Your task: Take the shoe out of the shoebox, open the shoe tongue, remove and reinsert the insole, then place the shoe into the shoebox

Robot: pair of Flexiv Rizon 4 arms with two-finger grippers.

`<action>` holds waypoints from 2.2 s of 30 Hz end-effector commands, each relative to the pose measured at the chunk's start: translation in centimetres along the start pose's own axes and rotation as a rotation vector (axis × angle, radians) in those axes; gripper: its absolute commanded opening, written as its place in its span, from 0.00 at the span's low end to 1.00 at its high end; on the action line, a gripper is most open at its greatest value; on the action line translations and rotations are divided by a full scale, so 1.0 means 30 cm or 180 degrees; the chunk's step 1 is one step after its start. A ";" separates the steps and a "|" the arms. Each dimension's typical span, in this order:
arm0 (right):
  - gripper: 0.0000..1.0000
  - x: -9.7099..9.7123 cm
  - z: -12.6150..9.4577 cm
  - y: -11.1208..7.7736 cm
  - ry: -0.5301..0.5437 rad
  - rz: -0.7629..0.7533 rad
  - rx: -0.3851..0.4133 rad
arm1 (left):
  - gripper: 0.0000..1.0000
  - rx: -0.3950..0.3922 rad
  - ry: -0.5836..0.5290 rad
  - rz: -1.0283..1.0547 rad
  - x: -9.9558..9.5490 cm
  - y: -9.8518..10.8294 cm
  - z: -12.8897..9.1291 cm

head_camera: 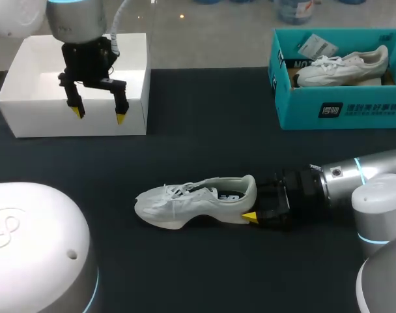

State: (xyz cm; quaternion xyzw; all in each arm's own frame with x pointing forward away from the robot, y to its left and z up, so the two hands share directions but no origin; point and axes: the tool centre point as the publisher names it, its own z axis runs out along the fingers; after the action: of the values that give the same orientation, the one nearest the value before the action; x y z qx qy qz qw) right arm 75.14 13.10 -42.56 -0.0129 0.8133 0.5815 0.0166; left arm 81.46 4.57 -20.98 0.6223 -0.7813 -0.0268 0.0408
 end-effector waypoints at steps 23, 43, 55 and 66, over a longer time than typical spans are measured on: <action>0.00 0.011 0.016 -0.010 -0.0005 0.0004 0.0012 | 1.00 0.0197 -0.0510 -0.0033 0.623 0.138 0.263; 0.00 0.011 0.016 -0.010 -0.0005 0.0004 0.0012 | 1.00 0.0343 -0.0920 -0.0057 0.743 0.110 0.444; 0.00 0.011 0.016 -0.010 -0.0005 0.0004 0.0012 | 1.00 0.0427 -0.0993 -0.0210 0.725 0.123 0.498; 0.00 0.011 0.016 -0.010 -0.0005 0.0004 0.0012 | 1.00 0.0414 -0.0890 -0.0396 0.734 0.090 0.477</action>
State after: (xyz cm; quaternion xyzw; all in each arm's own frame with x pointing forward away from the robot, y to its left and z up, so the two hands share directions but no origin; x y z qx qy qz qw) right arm 75.13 13.11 -42.57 -0.0129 0.8133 0.5815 0.0166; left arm 72.57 -16.41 -34.78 0.6609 -0.7393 -0.0666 -0.1104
